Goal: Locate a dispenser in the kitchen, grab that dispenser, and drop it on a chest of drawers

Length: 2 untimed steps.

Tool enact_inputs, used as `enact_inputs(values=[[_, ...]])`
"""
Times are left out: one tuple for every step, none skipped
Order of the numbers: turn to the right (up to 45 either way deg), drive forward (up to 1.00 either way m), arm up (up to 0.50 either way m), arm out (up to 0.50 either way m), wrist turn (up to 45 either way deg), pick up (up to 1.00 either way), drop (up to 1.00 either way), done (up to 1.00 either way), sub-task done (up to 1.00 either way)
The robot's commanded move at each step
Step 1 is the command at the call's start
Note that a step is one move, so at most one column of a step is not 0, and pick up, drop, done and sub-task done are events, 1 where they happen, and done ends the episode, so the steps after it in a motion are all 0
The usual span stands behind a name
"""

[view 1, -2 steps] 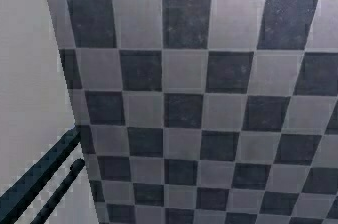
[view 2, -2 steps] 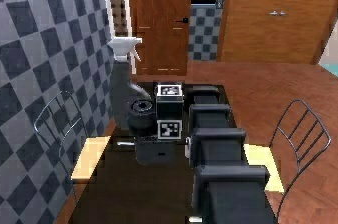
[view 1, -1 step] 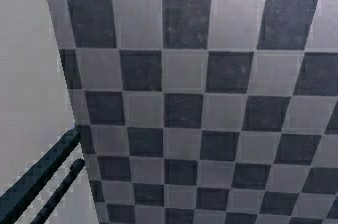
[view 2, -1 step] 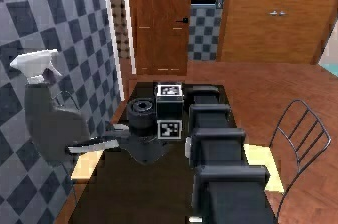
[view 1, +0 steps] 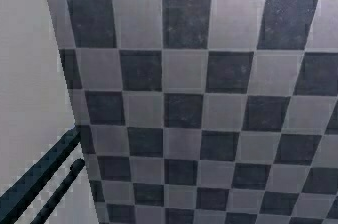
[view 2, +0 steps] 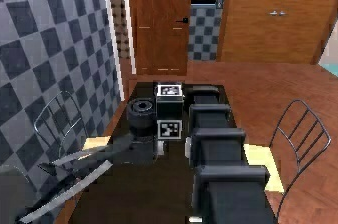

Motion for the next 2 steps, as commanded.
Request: enact_inputs(values=[[0.0, 0.0, 0.0, 0.0, -36.0, 0.0, 0.0, 0.0, 0.0], [0.0, 0.0, 0.0, -0.12, 0.0, 0.0, 0.0, 0.0, 0.0]])
